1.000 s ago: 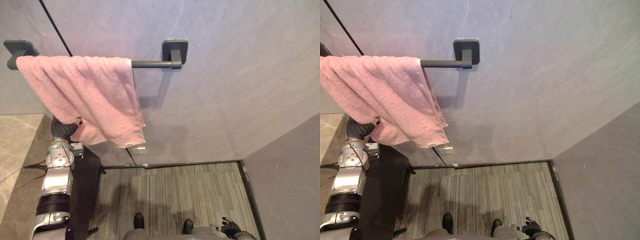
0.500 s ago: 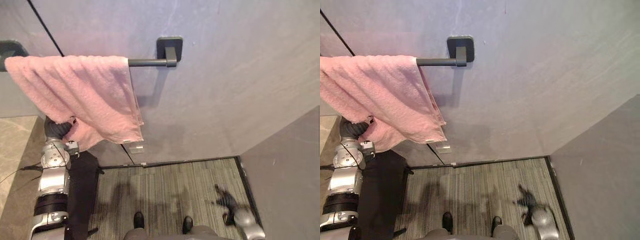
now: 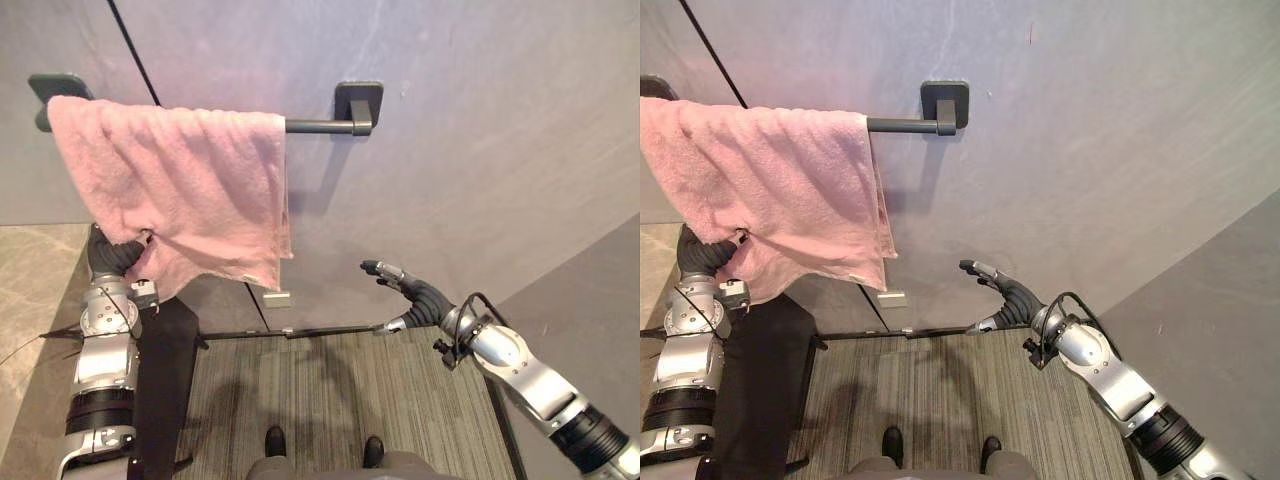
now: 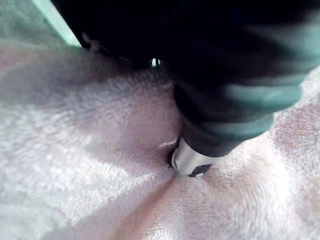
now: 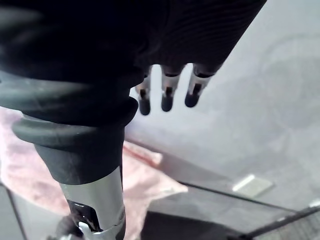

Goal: Organize washtable

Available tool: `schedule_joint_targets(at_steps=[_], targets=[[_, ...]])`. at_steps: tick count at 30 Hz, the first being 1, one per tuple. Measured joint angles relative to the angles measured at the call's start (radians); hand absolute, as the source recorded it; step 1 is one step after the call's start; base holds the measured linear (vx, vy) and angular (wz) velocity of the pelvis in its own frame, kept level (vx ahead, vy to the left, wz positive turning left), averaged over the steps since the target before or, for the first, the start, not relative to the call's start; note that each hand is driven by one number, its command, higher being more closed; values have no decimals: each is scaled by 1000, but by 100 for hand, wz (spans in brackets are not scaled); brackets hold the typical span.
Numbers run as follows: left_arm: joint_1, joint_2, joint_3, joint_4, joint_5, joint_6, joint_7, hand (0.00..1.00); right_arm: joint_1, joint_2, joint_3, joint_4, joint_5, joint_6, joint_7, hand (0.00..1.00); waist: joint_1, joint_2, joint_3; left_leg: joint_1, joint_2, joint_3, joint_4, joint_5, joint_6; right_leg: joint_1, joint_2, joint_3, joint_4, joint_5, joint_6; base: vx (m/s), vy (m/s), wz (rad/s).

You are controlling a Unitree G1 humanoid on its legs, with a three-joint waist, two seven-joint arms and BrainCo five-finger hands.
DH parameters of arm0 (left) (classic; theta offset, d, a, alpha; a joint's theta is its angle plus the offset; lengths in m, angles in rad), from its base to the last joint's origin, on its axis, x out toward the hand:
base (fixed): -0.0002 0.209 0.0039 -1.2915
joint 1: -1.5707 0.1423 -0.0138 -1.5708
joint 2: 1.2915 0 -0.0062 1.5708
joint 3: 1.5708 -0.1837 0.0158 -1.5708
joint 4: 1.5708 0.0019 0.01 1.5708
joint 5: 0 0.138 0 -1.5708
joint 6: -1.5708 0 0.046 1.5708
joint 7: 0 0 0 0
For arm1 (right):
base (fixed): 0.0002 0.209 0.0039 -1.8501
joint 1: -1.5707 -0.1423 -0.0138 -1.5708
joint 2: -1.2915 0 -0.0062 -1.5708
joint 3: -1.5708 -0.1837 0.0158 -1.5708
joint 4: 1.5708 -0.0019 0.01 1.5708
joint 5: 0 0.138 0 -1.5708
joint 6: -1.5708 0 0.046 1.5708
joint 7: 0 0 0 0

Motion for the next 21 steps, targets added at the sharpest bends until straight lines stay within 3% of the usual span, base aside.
schedule_joint_targets(at_steps=[5, 9, 17, 21], targets=[[0, 5, -9, 1, 0, 6, 0, 100, -161, -18, 90, 24, 1, 0, -24, 0, 2, 2, 1, -19, -1, -2, -6, 13, 2, -17, 0, 18, -10, 0, 1, -80, -4, -3], [-5, 4, -20, 17, 1, 8, 0, 100, -301, 28, 145, 118, -5, 1, -47, 0, 12, 9, 0, -32, 13, -12, -6, 31, -12, -21, 12, 18, -21, 3, 5, -64, -42, 3], [-68, -43, -55, 71, 1, 17, 1, 100, -609, 312, 122, 603, -81, 47, -124, 0, 39, 55, -4, -70, 42, -23, -6, 65, -22, -28, 45, 16, -79, 56, -8, -71, -38, 0], [-77, -56, -57, 71, 1, 18, 1, 100, -690, 443, -12, 803, -89, 77, -167, 0, 43, 64, -4, -85, 48, -39, -6, 80, -24, -29, 53, 3, -92, 68, -14, -64, -21, 10]])
